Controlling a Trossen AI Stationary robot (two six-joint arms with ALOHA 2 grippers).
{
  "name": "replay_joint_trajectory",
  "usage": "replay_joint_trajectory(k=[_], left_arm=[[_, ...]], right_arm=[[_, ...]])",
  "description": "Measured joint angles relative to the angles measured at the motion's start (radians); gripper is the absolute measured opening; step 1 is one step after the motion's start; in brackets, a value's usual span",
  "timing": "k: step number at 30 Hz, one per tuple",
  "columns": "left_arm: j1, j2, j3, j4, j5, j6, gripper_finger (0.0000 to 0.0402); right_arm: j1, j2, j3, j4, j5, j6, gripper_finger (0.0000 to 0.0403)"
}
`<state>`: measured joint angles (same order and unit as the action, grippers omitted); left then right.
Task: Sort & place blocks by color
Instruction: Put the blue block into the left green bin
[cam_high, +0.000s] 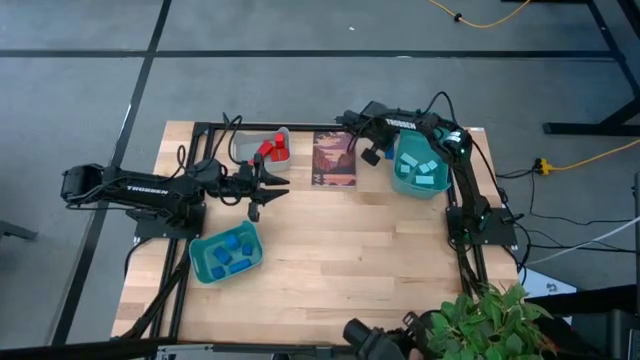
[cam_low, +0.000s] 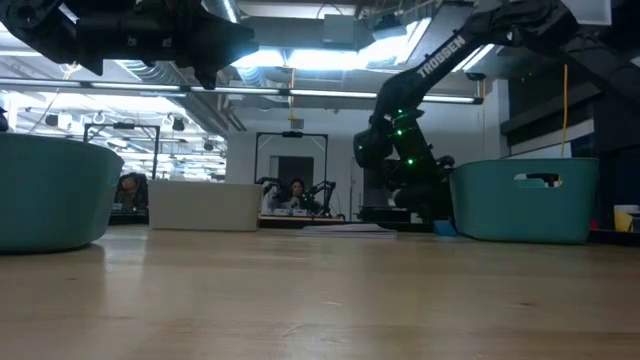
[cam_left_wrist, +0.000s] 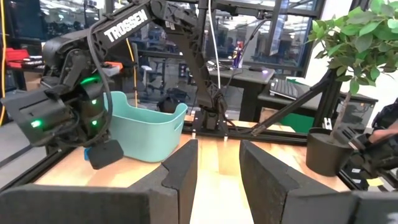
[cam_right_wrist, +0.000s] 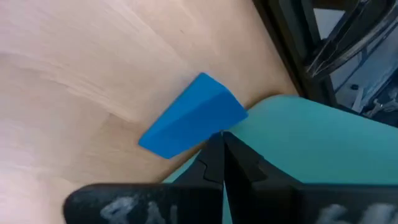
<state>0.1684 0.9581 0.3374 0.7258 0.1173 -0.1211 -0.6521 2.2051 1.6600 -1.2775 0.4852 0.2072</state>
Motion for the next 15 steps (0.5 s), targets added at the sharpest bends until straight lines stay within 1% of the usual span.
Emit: replay_joint_trajectory(k=[10, 15], left_arm=[[0.000, 0.000, 0.000, 0.000, 0.000, 0.000, 0.0111], [0.000, 0.000, 0.000, 0.000, 0.000, -0.002, 0.0111]], right_arm=[[-0.030, 0.003, 0.000, 0.006, -0.009, -0.003, 0.0000], [-0.032, 0.003, 0.000, 0.008, -0.046, -0.026, 0.0000]])
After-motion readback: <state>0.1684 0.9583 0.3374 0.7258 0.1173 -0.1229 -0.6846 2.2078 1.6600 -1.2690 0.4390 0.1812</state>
